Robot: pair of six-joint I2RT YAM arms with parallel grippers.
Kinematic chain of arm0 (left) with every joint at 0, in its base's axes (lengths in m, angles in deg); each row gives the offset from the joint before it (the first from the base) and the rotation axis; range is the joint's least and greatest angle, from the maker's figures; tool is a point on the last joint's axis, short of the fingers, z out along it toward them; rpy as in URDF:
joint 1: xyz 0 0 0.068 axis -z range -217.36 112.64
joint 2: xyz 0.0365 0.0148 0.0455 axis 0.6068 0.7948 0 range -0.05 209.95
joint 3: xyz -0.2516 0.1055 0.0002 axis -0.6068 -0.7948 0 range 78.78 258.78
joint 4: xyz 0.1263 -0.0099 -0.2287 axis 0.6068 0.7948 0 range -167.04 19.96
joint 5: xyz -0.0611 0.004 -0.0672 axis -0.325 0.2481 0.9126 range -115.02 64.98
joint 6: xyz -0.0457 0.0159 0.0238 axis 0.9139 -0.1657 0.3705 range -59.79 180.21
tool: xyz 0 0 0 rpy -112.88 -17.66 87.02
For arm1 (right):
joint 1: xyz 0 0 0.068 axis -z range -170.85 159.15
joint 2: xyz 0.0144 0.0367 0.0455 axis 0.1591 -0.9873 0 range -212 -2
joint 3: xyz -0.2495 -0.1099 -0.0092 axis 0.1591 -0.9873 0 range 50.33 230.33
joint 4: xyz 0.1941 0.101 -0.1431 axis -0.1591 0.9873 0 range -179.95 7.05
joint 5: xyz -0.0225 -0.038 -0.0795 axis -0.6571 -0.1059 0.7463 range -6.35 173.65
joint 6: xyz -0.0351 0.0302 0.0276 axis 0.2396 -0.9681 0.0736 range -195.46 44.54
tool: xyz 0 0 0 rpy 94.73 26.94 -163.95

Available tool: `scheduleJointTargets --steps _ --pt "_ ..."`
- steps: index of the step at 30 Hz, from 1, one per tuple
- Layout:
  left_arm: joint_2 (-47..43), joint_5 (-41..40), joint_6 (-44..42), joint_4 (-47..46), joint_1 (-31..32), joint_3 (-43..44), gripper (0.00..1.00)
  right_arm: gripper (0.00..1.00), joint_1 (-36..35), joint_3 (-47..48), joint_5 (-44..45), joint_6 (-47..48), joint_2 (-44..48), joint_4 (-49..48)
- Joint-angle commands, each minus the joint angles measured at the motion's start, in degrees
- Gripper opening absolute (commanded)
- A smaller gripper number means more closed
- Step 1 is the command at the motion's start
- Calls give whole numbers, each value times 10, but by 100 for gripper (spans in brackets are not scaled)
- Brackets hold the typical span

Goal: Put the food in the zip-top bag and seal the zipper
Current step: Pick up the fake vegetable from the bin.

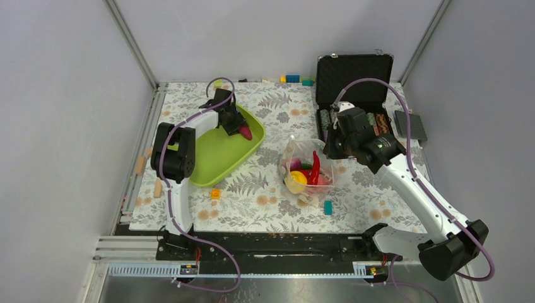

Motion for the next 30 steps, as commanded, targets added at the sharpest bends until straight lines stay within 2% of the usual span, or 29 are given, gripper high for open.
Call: scheduleJointTargets --steps 1,4,6,10,14,19,27,30 --pt "-61 2 -53 71 8 -40 0 0 3 39 13 1 -14 16" --pt "-111 67 -81 57 19 -105 0 0 3 37 3 5 -14 8" --pt "-137 71 -100 63 38 -135 0 0 3 39 -13 8 -15 5" --pt "-173 0 -137 127 78 -171 0 0 3 34 -24 16 -7 4" --pt "-201 -82 -139 167 84 -209 0 0 3 11 -27 15 17 -13" --pt "-223 -181 -124 229 84 -191 0 0 3 -10 -41 10 38 -27" --pt "-300 -197 -125 265 83 -149 0 0 3 -31 -57 6 60 -47" --pt "-354 -163 -145 241 88 -147 0 0 3 -35 -61 10 63 -49"
